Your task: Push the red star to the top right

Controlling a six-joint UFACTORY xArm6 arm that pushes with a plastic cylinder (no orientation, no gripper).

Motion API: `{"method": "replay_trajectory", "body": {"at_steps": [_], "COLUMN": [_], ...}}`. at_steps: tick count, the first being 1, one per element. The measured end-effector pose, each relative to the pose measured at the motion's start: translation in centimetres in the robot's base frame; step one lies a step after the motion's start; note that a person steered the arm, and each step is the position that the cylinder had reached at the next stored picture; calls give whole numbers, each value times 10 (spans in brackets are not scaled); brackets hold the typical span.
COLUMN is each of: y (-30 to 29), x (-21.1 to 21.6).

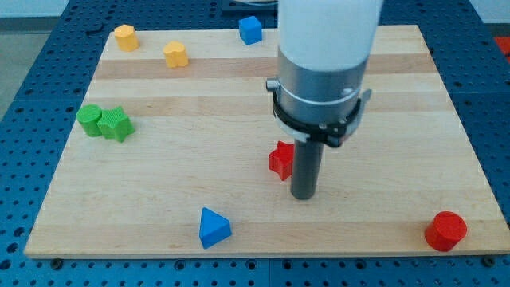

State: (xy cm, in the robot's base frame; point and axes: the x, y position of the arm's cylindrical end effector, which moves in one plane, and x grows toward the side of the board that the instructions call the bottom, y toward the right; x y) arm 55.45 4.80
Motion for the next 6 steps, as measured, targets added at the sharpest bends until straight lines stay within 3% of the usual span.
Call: {"method": "replay_trajectory", "body": {"at_steps": [1,2,4,6], "y": [-20,-49,-35,24], "x": [17,8,-61,-140]}}
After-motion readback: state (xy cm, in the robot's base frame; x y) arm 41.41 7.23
